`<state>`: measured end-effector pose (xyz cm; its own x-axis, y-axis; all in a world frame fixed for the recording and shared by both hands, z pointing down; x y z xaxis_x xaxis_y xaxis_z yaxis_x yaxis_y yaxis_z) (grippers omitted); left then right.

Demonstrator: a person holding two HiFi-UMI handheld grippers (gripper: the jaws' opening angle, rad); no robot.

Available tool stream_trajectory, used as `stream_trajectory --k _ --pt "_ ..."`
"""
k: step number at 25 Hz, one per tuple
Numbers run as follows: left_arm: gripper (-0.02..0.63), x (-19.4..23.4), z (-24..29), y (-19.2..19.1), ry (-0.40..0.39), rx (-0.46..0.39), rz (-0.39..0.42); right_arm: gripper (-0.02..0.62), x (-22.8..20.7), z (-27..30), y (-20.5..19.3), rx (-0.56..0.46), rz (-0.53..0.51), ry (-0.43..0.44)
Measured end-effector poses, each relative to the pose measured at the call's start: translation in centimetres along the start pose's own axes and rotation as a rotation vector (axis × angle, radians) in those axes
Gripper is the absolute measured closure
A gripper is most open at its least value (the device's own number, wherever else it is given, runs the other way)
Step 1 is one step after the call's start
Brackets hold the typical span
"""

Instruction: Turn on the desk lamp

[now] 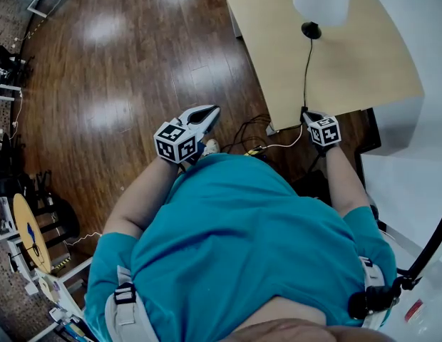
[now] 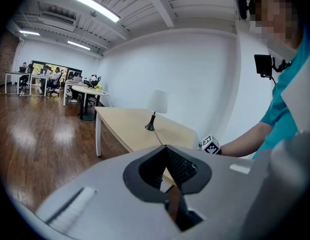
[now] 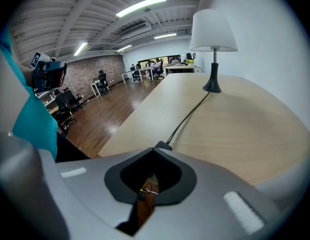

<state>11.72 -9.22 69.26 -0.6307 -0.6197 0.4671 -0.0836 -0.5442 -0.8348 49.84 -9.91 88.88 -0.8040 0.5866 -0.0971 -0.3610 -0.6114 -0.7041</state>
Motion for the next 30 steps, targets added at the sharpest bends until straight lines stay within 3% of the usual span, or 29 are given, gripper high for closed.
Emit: stream_trajectory --k 26,30 --pt "0.606 -1.4 1.6 -1.6 -0.005 0.018 0.025 0.594 -0.5 0.5 -2.6 0.011 0.021 0.004" --pt "0.606 -1.7 1.4 -1.3 -0.005 0.013 0.038 0.593 -0.4 -0.9 -1.5 -0.073 -0.004 0.003"
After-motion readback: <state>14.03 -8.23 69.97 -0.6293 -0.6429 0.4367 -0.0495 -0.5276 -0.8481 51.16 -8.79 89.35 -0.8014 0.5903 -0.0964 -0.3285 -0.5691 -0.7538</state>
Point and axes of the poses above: the fingertips, and each gripper's own axes: z forward along the fingers, x to its left, y out of its top, the point moved 7 cm from there along -z, backward along the fingers, and after that the axes turned 9 degrees about -z, right-handed, at the moved point
